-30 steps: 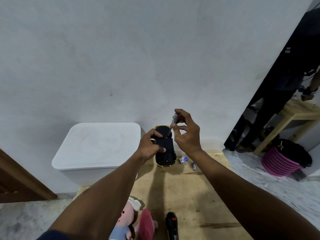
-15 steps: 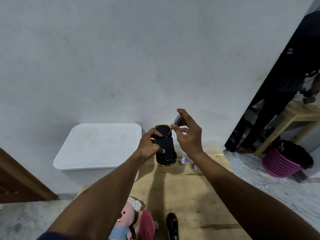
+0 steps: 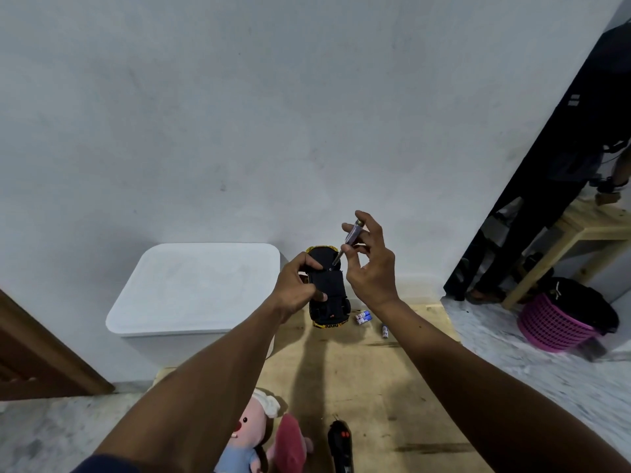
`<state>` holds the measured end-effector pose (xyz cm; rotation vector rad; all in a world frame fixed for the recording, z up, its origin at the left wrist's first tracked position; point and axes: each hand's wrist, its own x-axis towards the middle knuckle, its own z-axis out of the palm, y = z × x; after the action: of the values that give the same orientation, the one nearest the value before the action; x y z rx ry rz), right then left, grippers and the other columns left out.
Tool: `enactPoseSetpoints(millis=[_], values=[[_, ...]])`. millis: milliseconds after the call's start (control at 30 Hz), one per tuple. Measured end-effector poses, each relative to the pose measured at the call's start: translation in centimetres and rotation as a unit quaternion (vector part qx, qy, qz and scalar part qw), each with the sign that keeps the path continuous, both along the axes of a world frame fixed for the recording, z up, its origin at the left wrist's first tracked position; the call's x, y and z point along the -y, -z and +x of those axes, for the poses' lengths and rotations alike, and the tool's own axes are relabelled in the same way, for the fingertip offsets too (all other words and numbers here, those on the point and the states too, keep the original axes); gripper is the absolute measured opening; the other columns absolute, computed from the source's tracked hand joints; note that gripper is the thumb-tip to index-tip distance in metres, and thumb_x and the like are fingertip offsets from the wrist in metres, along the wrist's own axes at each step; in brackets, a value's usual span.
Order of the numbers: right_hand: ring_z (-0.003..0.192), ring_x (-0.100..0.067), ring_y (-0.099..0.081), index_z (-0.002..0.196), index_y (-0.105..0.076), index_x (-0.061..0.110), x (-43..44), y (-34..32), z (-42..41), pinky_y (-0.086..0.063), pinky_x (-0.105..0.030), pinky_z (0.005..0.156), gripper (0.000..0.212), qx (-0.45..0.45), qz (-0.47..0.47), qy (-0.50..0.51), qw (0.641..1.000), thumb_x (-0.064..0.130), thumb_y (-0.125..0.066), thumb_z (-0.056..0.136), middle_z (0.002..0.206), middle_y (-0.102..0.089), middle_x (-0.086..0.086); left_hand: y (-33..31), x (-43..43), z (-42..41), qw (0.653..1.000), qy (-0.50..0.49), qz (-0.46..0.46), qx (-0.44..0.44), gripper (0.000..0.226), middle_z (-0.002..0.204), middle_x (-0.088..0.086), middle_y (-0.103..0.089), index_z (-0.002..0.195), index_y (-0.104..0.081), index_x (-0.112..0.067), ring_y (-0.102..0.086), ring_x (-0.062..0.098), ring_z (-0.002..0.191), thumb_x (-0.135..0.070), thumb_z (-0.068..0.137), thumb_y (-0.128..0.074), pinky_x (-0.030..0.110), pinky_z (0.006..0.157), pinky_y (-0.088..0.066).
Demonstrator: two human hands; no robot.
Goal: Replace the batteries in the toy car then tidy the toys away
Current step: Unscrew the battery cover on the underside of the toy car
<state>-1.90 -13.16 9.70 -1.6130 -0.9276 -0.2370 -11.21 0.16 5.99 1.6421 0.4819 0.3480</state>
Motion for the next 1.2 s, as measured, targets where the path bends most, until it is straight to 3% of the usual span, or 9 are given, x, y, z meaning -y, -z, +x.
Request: enactPoseSetpoints(millis=[100, 233, 367, 567, 667, 733, 900, 1033, 1200], values=[[0.103, -0.011, -0.067, 0.137, -0.049, 0.017, 0.04, -0.22, 0.12, -0.057, -0.03, 0.083, 0.056, 0.015, 0.016, -0.009, 1.0, -0.005, -0.063, 0.088, 0.12, -0.067, -0.005, 0.11, -0.24, -0.01, 1.0, -0.002, 0.003, -0.006, 0.051, 0.098, 0.003, -0.061, 0.098, -0.059, -0.01, -0.058, 0.024, 0.082, 0.017, 0.057, -0.074, 0.036, 0.068, -0.054], [0.087, -0.016, -0.065, 0.126, -0.061, 0.013, -0.19, -0.44, 0.58, -0.06, -0.033, 0.075, 0.043, 0.046, 0.022, 0.009, 0.999, 0.0, -0.071, 0.086, 0.1, -0.061, -0.004, 0.29, -0.44, -0.22, 1.0, -0.005, 0.003, -0.008, 0.051, 0.098, 0.002, -0.061, 0.097, -0.059, -0.012, -0.058, 0.024, 0.082, 0.016, 0.057, -0.074, 0.034, 0.067, -0.054], [0.093, -0.015, -0.068, 0.132, -0.057, 0.012, -0.2, -0.59, 0.37, -0.06, -0.027, 0.079, 0.05, 0.036, 0.015, 0.0, 0.999, -0.01, -0.061, 0.087, 0.101, -0.066, -0.004, 0.18, -0.28, -0.18, 1.0, -0.007, 0.004, -0.009, 0.05, 0.096, 0.003, -0.061, 0.098, -0.059, -0.009, -0.057, 0.022, 0.08, 0.019, 0.059, -0.073, 0.031, 0.065, -0.053], [0.098, -0.013, -0.069, 0.125, -0.058, 0.015, -0.09, -0.47, 0.35, -0.055, -0.027, 0.083, 0.041, 0.039, 0.001, 0.003, 0.999, 0.001, -0.068, 0.088, 0.101, -0.071, 0.0, 0.28, -0.29, -0.24, 1.0, -0.01, 0.002, -0.012, 0.049, 0.097, 0.002, -0.061, 0.098, -0.059, -0.009, -0.056, 0.019, 0.078, 0.018, 0.059, -0.072, 0.026, 0.061, -0.049], [0.108, -0.008, -0.066, 0.135, -0.052, 0.015, -0.2, -0.57, 0.12, -0.053, -0.02, 0.086, 0.053, 0.027, 0.0, -0.008, 1.0, -0.008, -0.059, 0.088, 0.115, -0.07, -0.004, 0.19, -0.3, -0.12, 1.0, -0.009, 0.002, -0.011, 0.049, 0.097, 0.002, -0.061, 0.098, -0.059, -0.009, -0.056, 0.02, 0.079, 0.018, 0.059, -0.073, 0.027, 0.063, -0.051], [0.109, -0.009, -0.066, 0.139, -0.051, 0.014, -0.29, -0.65, 0.04, -0.055, -0.023, 0.085, 0.057, 0.042, 0.0, -0.016, 0.999, -0.008, -0.06, 0.087, 0.122, -0.068, -0.005, 0.15, -0.29, -0.09, 1.0, -0.007, -0.001, -0.01, 0.049, 0.097, 0.002, -0.061, 0.098, -0.059, -0.008, -0.057, 0.02, 0.079, 0.019, 0.059, -0.072, 0.028, 0.063, -0.052], [0.087, -0.01, -0.062, 0.127, -0.063, 0.013, -0.59, -0.79, 0.26, -0.059, -0.029, 0.073, 0.048, 0.065, 0.011, 0.004, 0.998, -0.006, -0.07, 0.084, 0.098, -0.058, -0.001, 0.21, -0.49, -0.14, 1.0, -0.008, -0.005, -0.01, 0.05, 0.1, 0.002, -0.061, 0.098, -0.06, -0.01, -0.057, 0.021, 0.082, 0.018, 0.059, -0.072, 0.027, 0.062, -0.05], [0.089, -0.011, -0.065, 0.134, -0.058, 0.011, -0.59, -0.59, 0.15, -0.056, -0.022, 0.077, 0.055, 0.048, 0.004, -0.01, 0.999, -0.013, -0.059, 0.085, 0.098, -0.065, -0.005, 0.21, -0.52, -0.17, 1.0, -0.008, -0.009, -0.011, 0.05, 0.098, 0.002, -0.061, 0.099, -0.06, -0.009, -0.057, 0.021, 0.08, 0.019, 0.06, -0.071, 0.028, 0.061, -0.051], [0.09, -0.017, -0.066, 0.122, -0.064, 0.013, -0.6, -0.7, 0.31, -0.055, -0.03, 0.077, 0.04, 0.051, 0.003, 0.0, 0.999, 0.0, -0.072, 0.085, 0.096, -0.068, 0.0, 0.33, -0.57, -0.18, 1.0, -0.009, -0.009, -0.012, 0.05, 0.1, 0.003, -0.061, 0.098, -0.06, -0.011, -0.057, 0.021, 0.081, 0.018, 0.059, -0.072, 0.028, 0.062, -0.05]])
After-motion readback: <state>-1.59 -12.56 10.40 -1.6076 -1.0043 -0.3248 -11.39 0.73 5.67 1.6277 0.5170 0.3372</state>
